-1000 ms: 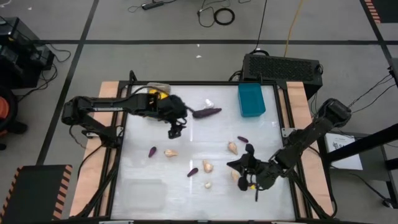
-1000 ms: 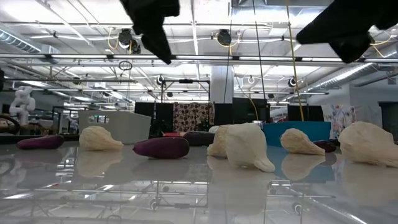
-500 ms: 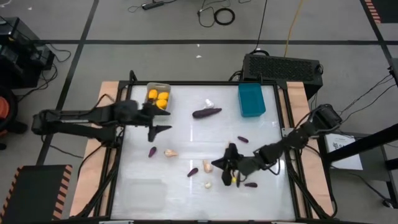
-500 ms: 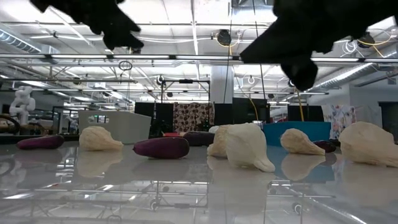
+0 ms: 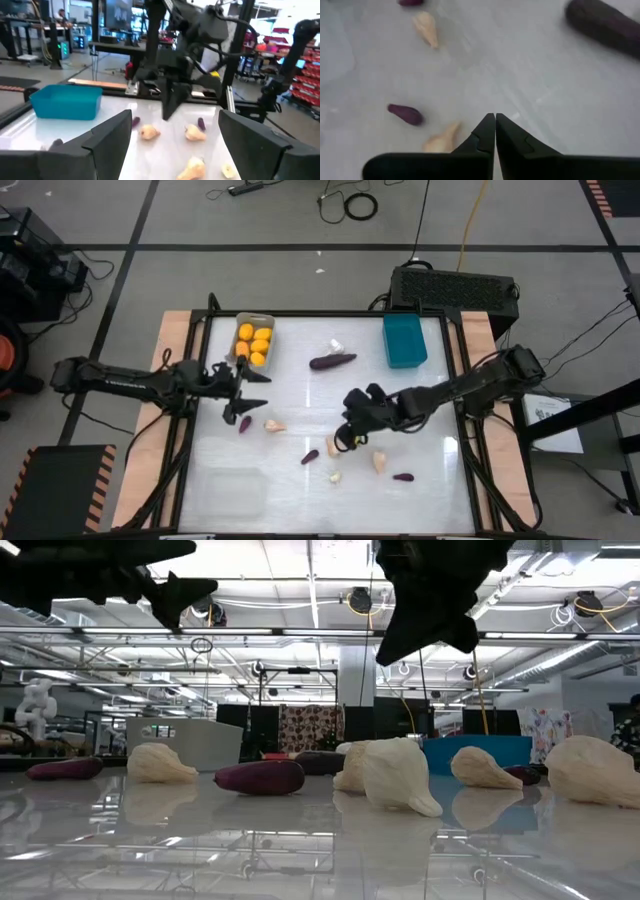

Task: Sort produce into baskets
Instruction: Put the garlic into the blue bin

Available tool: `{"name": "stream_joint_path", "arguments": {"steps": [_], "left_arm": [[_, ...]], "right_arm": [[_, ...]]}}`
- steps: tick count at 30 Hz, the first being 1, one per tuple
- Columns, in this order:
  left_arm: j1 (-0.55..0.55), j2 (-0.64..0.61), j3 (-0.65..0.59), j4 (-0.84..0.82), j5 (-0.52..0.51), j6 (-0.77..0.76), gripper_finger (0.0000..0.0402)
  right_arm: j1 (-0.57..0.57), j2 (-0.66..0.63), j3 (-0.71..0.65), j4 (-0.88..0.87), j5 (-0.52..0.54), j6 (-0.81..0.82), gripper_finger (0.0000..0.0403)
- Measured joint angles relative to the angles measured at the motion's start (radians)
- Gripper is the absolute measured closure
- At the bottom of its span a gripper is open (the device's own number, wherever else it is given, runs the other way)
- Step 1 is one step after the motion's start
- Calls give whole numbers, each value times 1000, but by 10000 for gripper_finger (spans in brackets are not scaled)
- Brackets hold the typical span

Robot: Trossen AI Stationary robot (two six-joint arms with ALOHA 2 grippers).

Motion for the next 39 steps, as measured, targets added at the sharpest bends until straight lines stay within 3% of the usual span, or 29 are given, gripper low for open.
{"name": "stream_joint_path", "arguments": {"steps": [8,16,20,22,33,39], "left_arm": [[-6,2,-2,16,0,45,98],[-1,12,-2,1,-8,104,98],[-1,21,-1,-43,-114,105,98],[-1,21,-1,-65,-157,105,98],[-1,20,-1,-73,-156,103,98],[-1,20,-1,-73,-153,104,98]], "right_arm": [[-60,5,23,-67,-113,143,330],[-68,81,23,155,-229,144,263],[-65,128,45,227,-252,144,260],[-60,160,96,172,-253,130,260],[-43,416,460,-269,-195,64,260],[-41,498,542,-352,-267,137,260]]}}
